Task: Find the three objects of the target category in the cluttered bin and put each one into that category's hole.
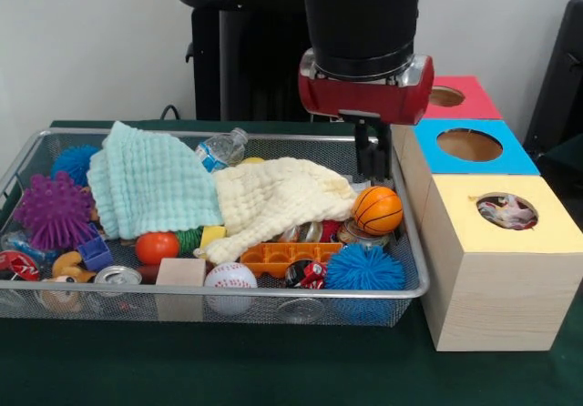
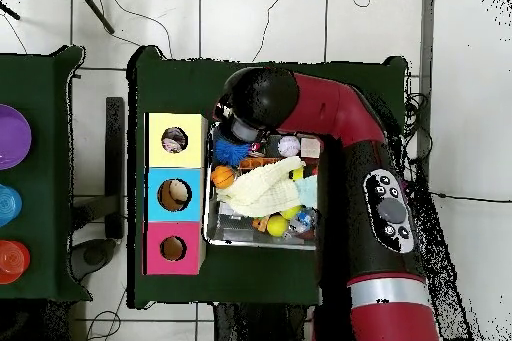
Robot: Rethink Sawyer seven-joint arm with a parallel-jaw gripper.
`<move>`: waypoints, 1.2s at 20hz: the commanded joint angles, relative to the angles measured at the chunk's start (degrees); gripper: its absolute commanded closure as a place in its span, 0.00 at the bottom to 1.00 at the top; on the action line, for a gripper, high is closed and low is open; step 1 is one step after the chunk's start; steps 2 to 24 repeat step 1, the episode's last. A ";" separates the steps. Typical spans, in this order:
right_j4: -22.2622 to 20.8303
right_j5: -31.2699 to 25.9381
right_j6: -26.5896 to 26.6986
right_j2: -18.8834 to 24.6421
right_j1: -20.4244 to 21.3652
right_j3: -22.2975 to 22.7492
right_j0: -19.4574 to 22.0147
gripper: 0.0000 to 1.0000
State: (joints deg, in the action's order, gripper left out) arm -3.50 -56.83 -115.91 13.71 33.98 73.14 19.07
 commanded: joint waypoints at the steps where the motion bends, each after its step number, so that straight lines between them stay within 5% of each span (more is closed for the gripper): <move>1: -2.84 -1.25 10.06 5.47 -1.31 4.57 0.55 1.00; 24: -2.84 -1.25 10.06 5.47 -1.31 4.57 0.55 1.00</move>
